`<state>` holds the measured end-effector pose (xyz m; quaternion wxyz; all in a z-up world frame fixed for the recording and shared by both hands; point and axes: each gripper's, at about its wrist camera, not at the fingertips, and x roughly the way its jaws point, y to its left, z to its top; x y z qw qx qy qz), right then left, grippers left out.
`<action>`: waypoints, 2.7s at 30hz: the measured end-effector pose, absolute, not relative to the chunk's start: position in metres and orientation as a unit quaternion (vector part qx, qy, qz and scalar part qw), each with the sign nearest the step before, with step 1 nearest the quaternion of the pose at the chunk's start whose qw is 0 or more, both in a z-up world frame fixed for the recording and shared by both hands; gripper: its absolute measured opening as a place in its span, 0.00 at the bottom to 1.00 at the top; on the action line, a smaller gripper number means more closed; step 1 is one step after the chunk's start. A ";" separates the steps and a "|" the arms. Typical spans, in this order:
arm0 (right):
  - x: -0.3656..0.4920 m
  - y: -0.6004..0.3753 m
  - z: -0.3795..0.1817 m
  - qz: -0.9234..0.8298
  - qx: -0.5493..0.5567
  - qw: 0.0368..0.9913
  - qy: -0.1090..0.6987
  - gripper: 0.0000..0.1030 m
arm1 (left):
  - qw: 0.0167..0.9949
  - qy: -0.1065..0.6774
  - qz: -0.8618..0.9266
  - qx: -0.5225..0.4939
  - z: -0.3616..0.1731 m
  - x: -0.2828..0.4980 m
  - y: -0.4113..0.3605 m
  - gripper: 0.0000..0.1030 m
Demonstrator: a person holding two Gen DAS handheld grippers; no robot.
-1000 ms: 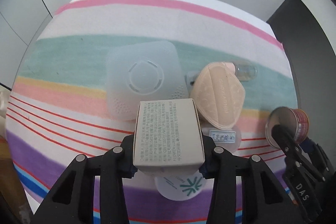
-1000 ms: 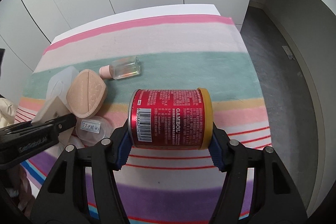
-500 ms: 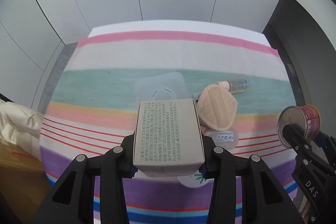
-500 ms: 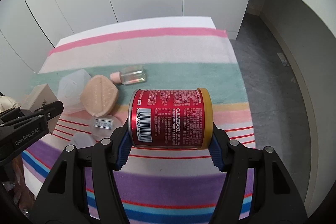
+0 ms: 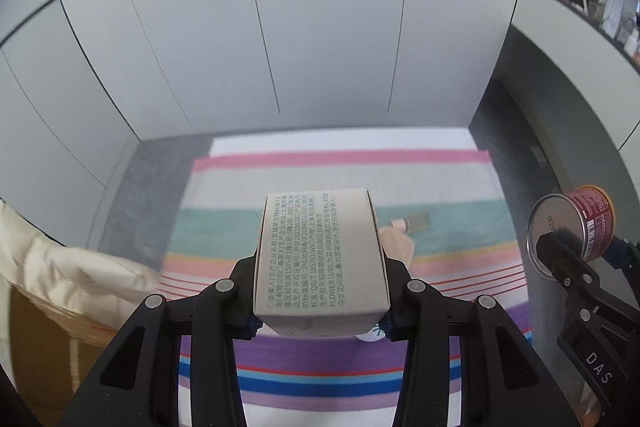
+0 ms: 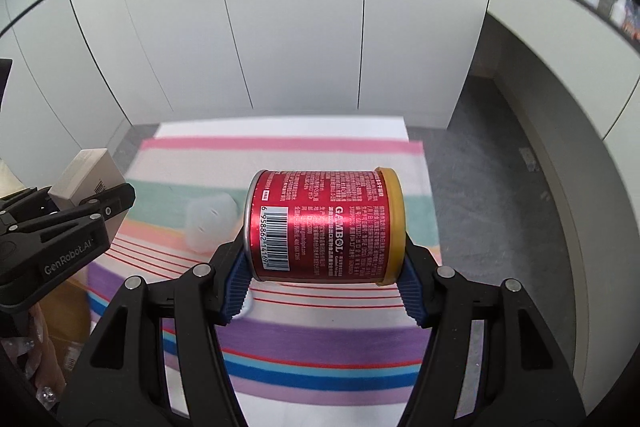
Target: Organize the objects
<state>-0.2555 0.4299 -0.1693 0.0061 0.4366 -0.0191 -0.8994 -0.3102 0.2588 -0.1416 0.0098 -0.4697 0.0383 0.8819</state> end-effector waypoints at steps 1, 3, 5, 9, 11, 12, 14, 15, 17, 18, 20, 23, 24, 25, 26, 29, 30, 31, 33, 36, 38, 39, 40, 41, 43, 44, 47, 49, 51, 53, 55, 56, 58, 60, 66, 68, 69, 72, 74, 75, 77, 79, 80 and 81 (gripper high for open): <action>-0.253 0.428 -0.159 -0.901 0.432 0.008 -0.020 0.63 | 0.012 0.038 0.884 -0.466 -0.132 -0.307 0.257 0.43; -0.248 0.421 -0.136 -0.905 0.425 0.010 -0.017 0.63 | 0.017 0.037 0.888 -0.459 -0.112 -0.298 0.253 0.43; -0.243 0.413 -0.115 -0.908 0.419 0.014 -0.013 0.63 | 0.017 0.035 0.890 -0.455 -0.097 -0.290 0.248 0.43; -0.231 0.399 -0.079 -0.914 0.404 0.023 -0.007 0.63 | 0.017 0.028 0.896 -0.442 -0.065 -0.274 0.237 0.43; -0.224 0.392 -0.062 -0.918 0.397 0.027 -0.004 0.63 | 0.014 0.027 0.900 -0.434 -0.048 -0.264 0.232 0.43; -0.222 0.389 -0.056 -0.919 0.394 0.029 -0.001 0.63 | 0.013 0.026 0.902 -0.430 -0.042 -0.260 0.230 0.43; -0.216 0.383 -0.044 -0.921 0.387 0.033 0.007 0.63 | 0.013 0.025 0.904 -0.426 -0.030 -0.253 0.227 0.43; -0.214 0.379 -0.040 -0.922 0.386 0.035 0.011 0.63 | 0.014 0.024 0.905 -0.424 -0.026 -0.251 0.226 0.43; -0.208 0.374 -0.033 -0.923 0.383 0.039 0.017 0.63 | 0.019 0.022 0.908 -0.418 -0.017 -0.243 0.227 0.43; -0.206 0.372 -0.031 -0.922 0.384 0.039 0.020 0.63 | 0.020 0.022 0.909 -0.417 -0.016 -0.242 0.226 0.43; -0.203 0.369 -0.029 -0.922 0.385 0.040 0.025 0.63 | 0.024 0.019 0.909 -0.415 -0.011 -0.237 0.225 0.43; -0.197 0.364 -0.024 -0.921 0.387 0.040 0.026 0.63 | 0.030 0.018 0.910 -0.414 -0.008 -0.231 0.225 0.43; -0.195 0.362 -0.023 -0.921 0.387 0.038 0.027 0.63 | 0.031 0.019 0.910 -0.413 -0.006 -0.228 0.224 0.43; -0.193 0.362 -0.023 -0.921 0.388 0.037 0.027 0.63 | 0.032 0.019 0.910 -0.412 -0.004 -0.226 0.224 0.43; -0.192 0.363 -0.023 -0.920 0.388 0.036 0.026 0.63 | 0.033 0.020 0.911 -0.411 -0.003 -0.223 0.224 0.43; -0.187 0.366 -0.023 -0.920 0.391 0.034 0.021 0.63 | 0.033 0.021 0.911 -0.410 -0.002 -0.219 0.222 0.43; -0.186 0.368 -0.024 -0.919 0.391 0.033 0.020 0.63 | 0.032 0.021 0.911 -0.410 -0.001 -0.216 0.221 0.43; -0.183 0.368 -0.024 -0.919 0.392 0.032 0.018 0.63 | 0.031 0.021 0.912 -0.409 -0.001 -0.213 0.220 0.43; -0.179 0.373 -0.025 -0.918 0.394 0.028 0.016 0.63 | 0.034 0.016 0.913 -0.407 0.000 -0.205 0.218 0.43; -0.170 0.380 -0.027 -0.917 0.398 0.019 0.008 0.63 | 0.039 0.009 0.913 -0.406 0.001 -0.195 0.217 0.43; -0.160 0.384 -0.027 -0.916 0.400 0.015 0.000 0.63 | 0.042 0.007 0.913 -0.405 0.001 -0.185 0.216 0.43; -0.157 0.386 -0.028 -0.916 0.401 0.015 -0.003 0.63 | 0.044 0.007 0.914 -0.404 0.001 -0.179 0.216 0.43; -0.152 0.388 -0.028 -0.916 0.401 0.014 -0.005 0.63 | 0.045 0.007 0.914 -0.404 0.001 -0.175 0.216 0.43; -0.148 0.390 -0.028 -0.916 0.401 0.013 -0.008 0.63 | 0.045 0.008 0.914 -0.404 0.001 -0.171 0.216 0.43; -0.139 0.393 -0.027 -0.916 0.400 0.009 -0.008 0.63 | 0.046 0.011 0.913 -0.405 0.000 -0.162 0.218 0.43; -0.134 0.394 -0.027 -0.917 0.400 0.007 -0.008 0.63 | 0.046 0.010 0.913 -0.405 0.000 -0.157 0.219 0.43; -0.119 0.402 -0.026 -0.916 0.401 0.009 -0.014 0.63 | 0.048 0.012 0.913 -0.406 -0.001 -0.147 0.220 0.43; -0.110 0.403 -0.026 -0.915 0.402 0.010 -0.016 0.63 | 0.047 0.015 0.913 -0.406 -0.002 -0.137 0.220 0.43; -0.098 0.403 -0.028 -0.915 0.402 0.009 -0.011 0.63 | 0.047 0.016 0.913 -0.406 -0.002 -0.130 0.220 0.43; -0.085 0.403 -0.032 -0.914 0.405 0.009 -0.012 0.63 | 0.045 0.012 0.912 -0.407 -0.003 -0.121 0.218 0.43; -0.074 0.406 -0.038 -0.911 0.411 0.014 -0.021 0.63 | 0.042 0.011 0.912 -0.407 -0.005 -0.112 0.217 0.43; -0.069 0.408 -0.041 -0.910 0.414 0.015 -0.025 0.63 | 0.040 0.011 0.912 -0.407 -0.006 -0.108 0.217 0.43; -0.058 0.410 -0.046 -0.909 0.416 0.013 -0.030 0.63 | 0.037 0.011 0.911 -0.410 -0.010 -0.097 0.216 0.43; -0.044 0.412 -0.051 -0.906 0.421 0.010 -0.032 0.63 | 0.039 0.009 0.909 -0.416 -0.017 -0.085 0.216 0.43; -0.005 0.421 -0.069 -0.895 0.443 -0.001 -0.045 0.63 | 0.054 0.001 0.898 -0.437 -0.036 -0.054 0.215 0.43; 0.007 0.425 -0.075 -0.892 0.450 -0.002 -0.051 0.63 | 0.055 0.004 0.896 -0.440 -0.040 -0.049 0.214 0.43; 0.010 0.427 -0.076 -0.891 0.452 -0.002 -0.052 0.63 | 0.056 0.004 0.896 -0.441 -0.041 -0.047 0.214 0.43; 0.018 0.432 -0.081 -0.889 0.455 -0.010 -0.056 0.63 | 0.054 0.002 0.895 -0.444 -0.045 -0.043 0.211 0.43; 0.020 0.434 -0.082 -0.889 0.455 -0.016 -0.057 0.63 | 0.051 -0.002 0.895 -0.444 -0.045 -0.043 0.206 0.43; 0.020 0.434 -0.082 -0.889 0.455 -0.018 -0.055 0.63 | 0.049 -0.004 0.895 -0.443 -0.045 -0.043 0.204 0.43; 0.019 0.433 -0.081 -0.890 0.453 -0.019 -0.053 0.63 | 0.044 -0.010 0.895 -0.443 -0.046 -0.044 0.199 0.43; 0.016 0.430 -0.081 -0.889 0.455 -0.017 -0.053 0.63 | 0.038 -0.016 0.895 -0.445 -0.046 -0.045 0.191 0.43; 0.014 0.427 -0.082 -0.888 0.457 -0.013 -0.053 0.63 | 0.034 -0.019 0.895 -0.444 -0.046 -0.044 0.187 0.43; 0.012 0.424 -0.082 -0.887 0.458 -0.010 -0.051 0.63 | 0.028 -0.024 0.895 -0.444 -0.047 -0.043 0.181 0.43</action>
